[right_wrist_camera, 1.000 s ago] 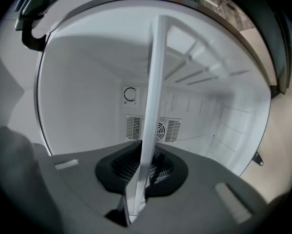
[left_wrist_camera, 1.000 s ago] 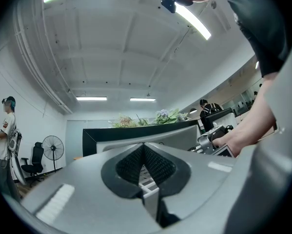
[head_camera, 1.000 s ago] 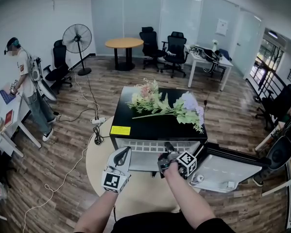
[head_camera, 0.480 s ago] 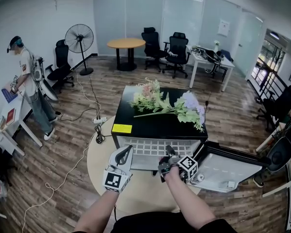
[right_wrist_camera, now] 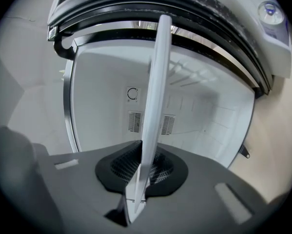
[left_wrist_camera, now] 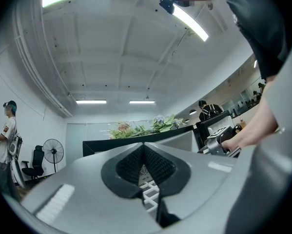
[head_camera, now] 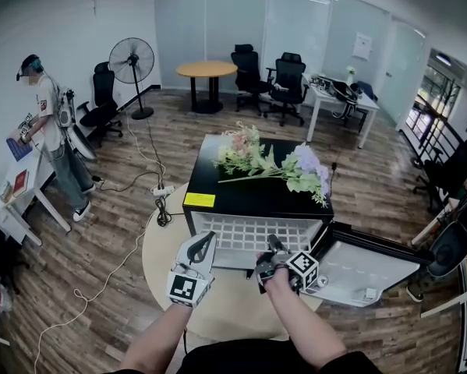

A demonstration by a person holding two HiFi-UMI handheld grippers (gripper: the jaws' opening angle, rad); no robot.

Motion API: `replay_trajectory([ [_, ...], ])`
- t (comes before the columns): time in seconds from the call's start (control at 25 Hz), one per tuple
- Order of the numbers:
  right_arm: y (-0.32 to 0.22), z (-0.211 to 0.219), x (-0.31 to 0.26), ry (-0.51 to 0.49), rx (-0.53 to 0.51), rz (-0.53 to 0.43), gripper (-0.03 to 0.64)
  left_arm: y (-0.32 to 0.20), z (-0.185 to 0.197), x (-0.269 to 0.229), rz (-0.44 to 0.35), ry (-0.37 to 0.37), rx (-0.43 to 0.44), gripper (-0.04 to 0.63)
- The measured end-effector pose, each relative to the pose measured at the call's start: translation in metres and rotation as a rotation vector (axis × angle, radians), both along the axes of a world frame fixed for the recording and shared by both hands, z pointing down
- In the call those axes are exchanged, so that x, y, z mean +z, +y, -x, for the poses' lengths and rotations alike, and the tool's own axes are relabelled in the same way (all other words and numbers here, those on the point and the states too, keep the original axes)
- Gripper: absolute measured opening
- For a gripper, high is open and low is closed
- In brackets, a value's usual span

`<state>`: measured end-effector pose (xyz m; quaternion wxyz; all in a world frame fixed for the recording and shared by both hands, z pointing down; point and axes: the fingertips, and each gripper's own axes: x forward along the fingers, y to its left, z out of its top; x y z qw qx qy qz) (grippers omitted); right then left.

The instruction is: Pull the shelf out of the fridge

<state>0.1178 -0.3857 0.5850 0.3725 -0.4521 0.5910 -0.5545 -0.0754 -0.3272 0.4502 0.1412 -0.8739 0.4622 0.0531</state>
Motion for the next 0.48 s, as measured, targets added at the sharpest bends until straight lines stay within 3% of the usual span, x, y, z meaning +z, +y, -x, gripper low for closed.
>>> replay_trajectory([
  [0.48,0.024,0.003,-0.002,0.01,0.012,0.005,0.032,0.017,0.006,0.002,0.005,0.008,-0.001,0.0],
])
